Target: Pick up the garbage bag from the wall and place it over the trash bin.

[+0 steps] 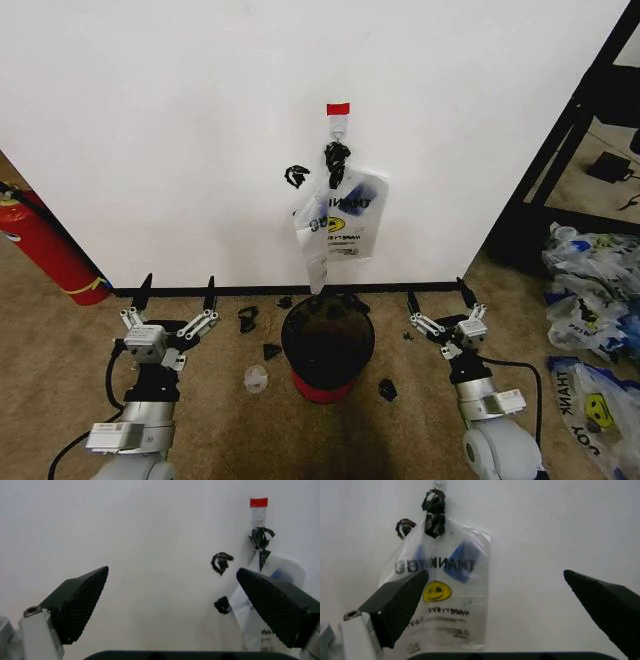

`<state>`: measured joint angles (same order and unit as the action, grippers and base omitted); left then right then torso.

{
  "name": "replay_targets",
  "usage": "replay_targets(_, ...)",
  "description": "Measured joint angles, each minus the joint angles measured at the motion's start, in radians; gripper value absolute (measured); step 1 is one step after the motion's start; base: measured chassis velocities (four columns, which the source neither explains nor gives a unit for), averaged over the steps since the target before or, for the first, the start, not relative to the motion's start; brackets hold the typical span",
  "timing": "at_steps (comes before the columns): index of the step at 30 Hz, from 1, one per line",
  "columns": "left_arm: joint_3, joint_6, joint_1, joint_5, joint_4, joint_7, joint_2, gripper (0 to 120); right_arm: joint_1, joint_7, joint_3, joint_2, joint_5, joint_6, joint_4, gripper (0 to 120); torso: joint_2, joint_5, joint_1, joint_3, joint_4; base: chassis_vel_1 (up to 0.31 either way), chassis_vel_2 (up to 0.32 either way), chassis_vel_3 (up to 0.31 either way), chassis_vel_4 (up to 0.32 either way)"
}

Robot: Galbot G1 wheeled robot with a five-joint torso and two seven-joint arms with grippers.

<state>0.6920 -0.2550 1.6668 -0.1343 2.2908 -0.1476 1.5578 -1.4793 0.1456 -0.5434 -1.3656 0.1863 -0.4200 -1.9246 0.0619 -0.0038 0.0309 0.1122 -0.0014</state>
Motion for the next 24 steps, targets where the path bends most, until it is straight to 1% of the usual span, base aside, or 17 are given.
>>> replay_targets(4,0.007,0.008,-0.002,0.0,-0.005,-0.027,-0.004,100,0.002,0.001,0.0,0.0,-0.008,-0.001,0.008,100,0.0,0.0,0.0,0.0,-0.0001,0.0,0.0,0.0,0.0)
replay_targets(7,0.002,0.031,0.012,-0.043,-0.006,-0.079,-0.011,100,0.002,0.003,-0.002,0.003,-0.019,-0.001,0.01,100,0.0,0.0,0.0,0.0,0.0001,0.0,0.0,0.0,0.0)
replay_targets(8,0.002,0.031,0.012,-0.043,-0.006,-0.079,-0.011,100,0.002,0.003,-0.002,0.003,-0.019,-0.001,0.01,100,0.0,0.0,0.0,0.0,0.0001,0.0,0.0,0.0,0.0)
replay_targets(11,0.006,0.013,0.013,-0.064,-0.027,-0.195,-0.013,100,0.002,0.028,-0.013,0.002,-0.059,-0.001,0.009,100,0.0,-0.0001,0.0,0.0,-0.0001,0.0,0.0,0.0,0.0)
replay_targets(13,0.018,-0.032,0.006,-0.062,-0.043,-0.308,-0.013,100,0.002,0.038,-0.013,0.002,-0.073,-0.003,0.006,100,0.0,0.0,0.0,0.0,0.0,0.0,0.0,0.0,0.0)
replay_targets(14,0.019,-0.043,0.001,-0.054,-0.047,-0.325,-0.012,100,0.001,0.038,-0.008,0.002,-0.064,-0.002,0.003,100,0.0,-0.0001,0.0,0.0,-0.0001,0.0,0.0,0.0,0.0)
replay_targets(16,0.017,-0.045,-0.003,-0.049,-0.048,-0.322,-0.012,100,0.001,0.038,-0.005,0.002,-0.055,0.001,0.003,100,0.0,0.0,0.0,0.0,0.0,0.0,0.0,0.0,0.0)
replay_targets(20,0.014,-0.031,-0.008,-0.036,-0.051,-0.252,-0.022,100,-0.002,0.043,0.009,0.004,0.028,0.043,-0.01,100,0.0,-0.0001,0.0,0.0,-0.0001,0.0,0.0,0.0,0.0)
replay_targets(22,0.01,-0.018,-0.007,-0.029,-0.05,-0.2,-0.025,100,0.008,0.007,0.032,0.016,0.074,0.071,-0.008,100,0.0,0.0,0.0,0.0,-0.0003,0.0,0.0,0.0,0.0)
replay_targets(23,0.01,-0.018,-0.007,-0.029,-0.05,-0.2,-0.025,100,0.008,0.007,0.032,0.016,0.074,0.071,-0.008,100,0.0,0.0,0.0,0.0,-0.0003,0.0,0.0,0.0,0.0)
replay_targets(24,0.008,-0.013,-0.006,-0.027,-0.049,-0.182,-0.027,100,0.023,-0.02,0.052,0.03,0.111,0.085,-0.001,100,0.0,-0.0001,0.0,0.0,-0.0004,0.0,0.0,0.0,0.0)
